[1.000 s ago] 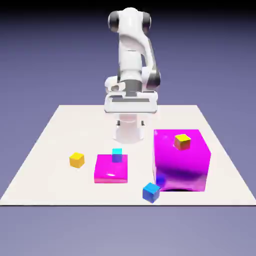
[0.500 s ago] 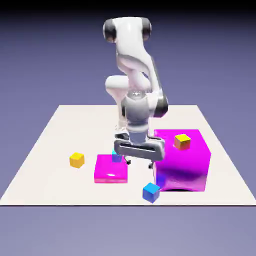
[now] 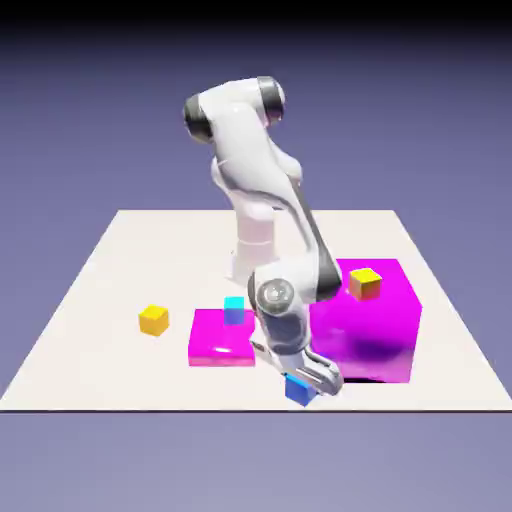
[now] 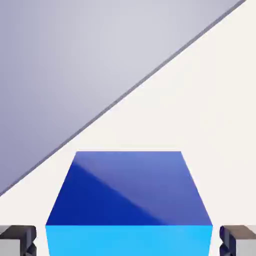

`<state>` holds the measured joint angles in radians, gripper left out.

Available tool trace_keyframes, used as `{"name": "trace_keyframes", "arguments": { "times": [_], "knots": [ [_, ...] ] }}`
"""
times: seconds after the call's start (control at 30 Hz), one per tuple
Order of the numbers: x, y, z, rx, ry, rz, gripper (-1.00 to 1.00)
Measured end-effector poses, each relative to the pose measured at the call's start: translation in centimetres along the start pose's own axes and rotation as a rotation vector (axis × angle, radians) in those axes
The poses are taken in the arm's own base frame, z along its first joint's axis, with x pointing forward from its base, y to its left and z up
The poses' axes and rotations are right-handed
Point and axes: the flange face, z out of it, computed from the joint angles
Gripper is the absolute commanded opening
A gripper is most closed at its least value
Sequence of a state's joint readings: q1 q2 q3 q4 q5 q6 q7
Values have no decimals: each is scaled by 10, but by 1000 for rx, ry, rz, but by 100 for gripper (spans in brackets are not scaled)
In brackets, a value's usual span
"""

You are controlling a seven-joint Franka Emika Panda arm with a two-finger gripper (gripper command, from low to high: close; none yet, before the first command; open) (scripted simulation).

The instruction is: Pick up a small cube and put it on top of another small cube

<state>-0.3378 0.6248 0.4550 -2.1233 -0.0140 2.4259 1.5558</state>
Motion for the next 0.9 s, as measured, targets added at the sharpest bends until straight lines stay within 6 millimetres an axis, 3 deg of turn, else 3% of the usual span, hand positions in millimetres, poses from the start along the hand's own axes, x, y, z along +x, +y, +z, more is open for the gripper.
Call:
{"name": "trace_keyframes", "arguments": {
  "times": [0.1,0.13,0.17,0.3,0.43,0.53,0.7,0.77,0.9],
  "knots": [
    [-4,4,-58,0,-1,0,-100],
    [-11,6,-64,-17,-7,-26,-100],
    [-19,6,-55,-32,-2,-80,-100],
    [-71,5,-100,-74,86,-328,-100],
    [-132,17,-153,-123,167,-573,-100],
    [-179,41,-191,-170,215,-751,-100],
    [-254,109,-240,-283,283,-1043,-100],
    [-255,114,-248,-289,287,-1061,-100],
    [-237,113,-195,-290,287,-1061,-100]
  ]
}}
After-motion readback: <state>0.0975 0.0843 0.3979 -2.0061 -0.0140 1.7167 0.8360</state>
